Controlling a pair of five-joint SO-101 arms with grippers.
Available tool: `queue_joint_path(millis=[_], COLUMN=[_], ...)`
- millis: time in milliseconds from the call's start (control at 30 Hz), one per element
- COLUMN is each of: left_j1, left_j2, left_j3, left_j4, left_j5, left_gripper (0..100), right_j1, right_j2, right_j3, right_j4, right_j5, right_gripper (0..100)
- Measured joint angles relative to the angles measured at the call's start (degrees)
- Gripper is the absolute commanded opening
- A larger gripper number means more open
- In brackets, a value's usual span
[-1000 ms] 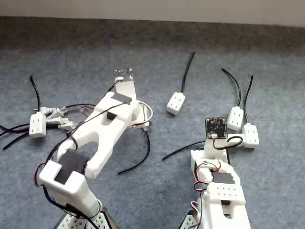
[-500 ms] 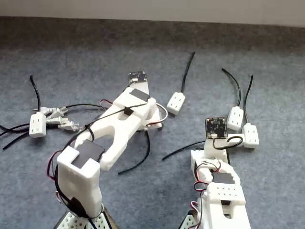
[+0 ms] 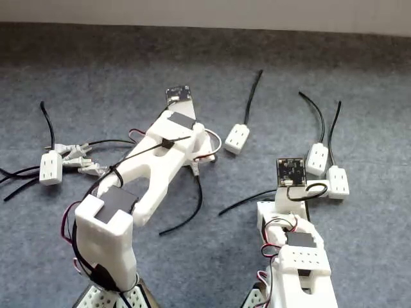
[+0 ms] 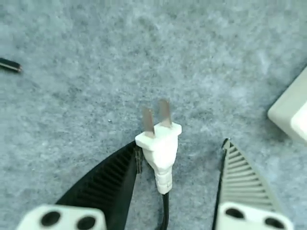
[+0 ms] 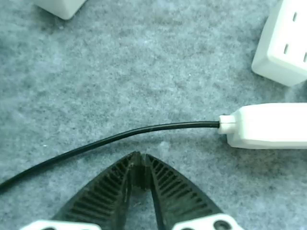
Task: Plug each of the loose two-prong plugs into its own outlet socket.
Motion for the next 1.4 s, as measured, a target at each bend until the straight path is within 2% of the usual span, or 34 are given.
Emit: queue_joint_path(millis=[133,367,800,933,1267,1400], left_j1=[0.00,-0.09,0.00,1.85,2.81,2.81], left_j2=[0.09,0.09,0.09,0.09,3.78,4.31], left_j3=[0.00,0.00,0.00,0.00,-1.85,-2.73], left_j4=[-0.35,-2.29,-3.16,-3.16,-5.36,-5.27], left_j5=[0.00,0.00,-0.09,-3.96,-4.84,-4.84], left_gripper=[25,12,12,12,11,2], right_j1=[0.00,0.00,0.00,0.00,0.00,0.00], right_j2=[0.00,0.00,0.00,0.00,0.00,0.00], right_j3=[0.00,0.00,0.00,0.00,0.00,0.00], right_j4=[0.00,0.00,0.00,0.00,0.00,0.00], right_j5=[0.00,0.00,0.00,0.00,0.00,0.00], right_gripper=[1.6,1.6,1.6,1.6,1.6,1.6])
